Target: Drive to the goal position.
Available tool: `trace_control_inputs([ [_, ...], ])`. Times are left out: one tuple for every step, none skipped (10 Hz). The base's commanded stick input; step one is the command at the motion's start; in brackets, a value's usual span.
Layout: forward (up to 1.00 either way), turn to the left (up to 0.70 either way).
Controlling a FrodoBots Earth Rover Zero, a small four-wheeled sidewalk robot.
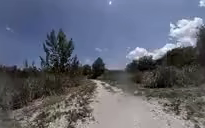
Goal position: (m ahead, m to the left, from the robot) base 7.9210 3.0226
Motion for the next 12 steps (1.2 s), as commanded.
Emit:
trace_control_inputs([
  [0.85, -0.01],
  [0.85, -0.01],
  [0.85, -0.01],
  [0.85, -0.01],
  [0.85, -0.01],
  [0.85, -0.01],
  [0.85, -0.01],
  [0.85, -0.01],
  [0.85, -0.01],
  [0.85, -0.01],
  [0.85, -0.01],
  [0.85, -0.01],
])
